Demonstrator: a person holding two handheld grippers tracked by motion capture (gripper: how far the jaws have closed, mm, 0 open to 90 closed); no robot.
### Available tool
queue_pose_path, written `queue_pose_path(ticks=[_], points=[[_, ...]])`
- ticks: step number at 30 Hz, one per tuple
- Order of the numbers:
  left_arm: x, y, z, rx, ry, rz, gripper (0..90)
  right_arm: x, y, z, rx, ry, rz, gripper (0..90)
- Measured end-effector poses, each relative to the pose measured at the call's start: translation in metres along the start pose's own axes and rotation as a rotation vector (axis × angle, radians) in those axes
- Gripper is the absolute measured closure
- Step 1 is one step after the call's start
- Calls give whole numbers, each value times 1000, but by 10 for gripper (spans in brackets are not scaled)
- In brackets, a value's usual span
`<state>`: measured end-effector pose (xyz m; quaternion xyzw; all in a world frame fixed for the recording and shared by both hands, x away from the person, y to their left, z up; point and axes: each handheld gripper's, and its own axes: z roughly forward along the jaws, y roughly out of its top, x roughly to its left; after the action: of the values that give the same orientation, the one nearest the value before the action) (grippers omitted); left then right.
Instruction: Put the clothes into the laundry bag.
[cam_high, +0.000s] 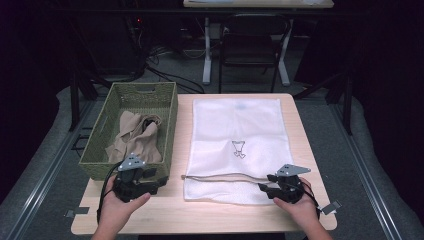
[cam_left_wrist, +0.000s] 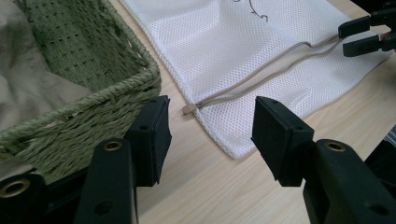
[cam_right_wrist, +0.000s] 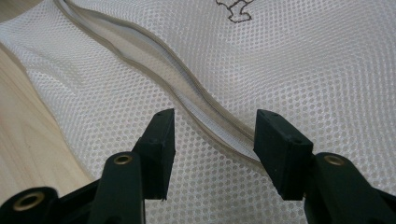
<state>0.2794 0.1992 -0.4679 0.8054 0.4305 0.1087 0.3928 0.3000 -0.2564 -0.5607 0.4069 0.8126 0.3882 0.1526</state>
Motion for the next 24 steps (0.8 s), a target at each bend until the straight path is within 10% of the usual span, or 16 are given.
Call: queue_pose_path(ticks=[24], points=[[16,0,-18,-30,42,-44,469,0,0,-1,-4,6,-1,482]])
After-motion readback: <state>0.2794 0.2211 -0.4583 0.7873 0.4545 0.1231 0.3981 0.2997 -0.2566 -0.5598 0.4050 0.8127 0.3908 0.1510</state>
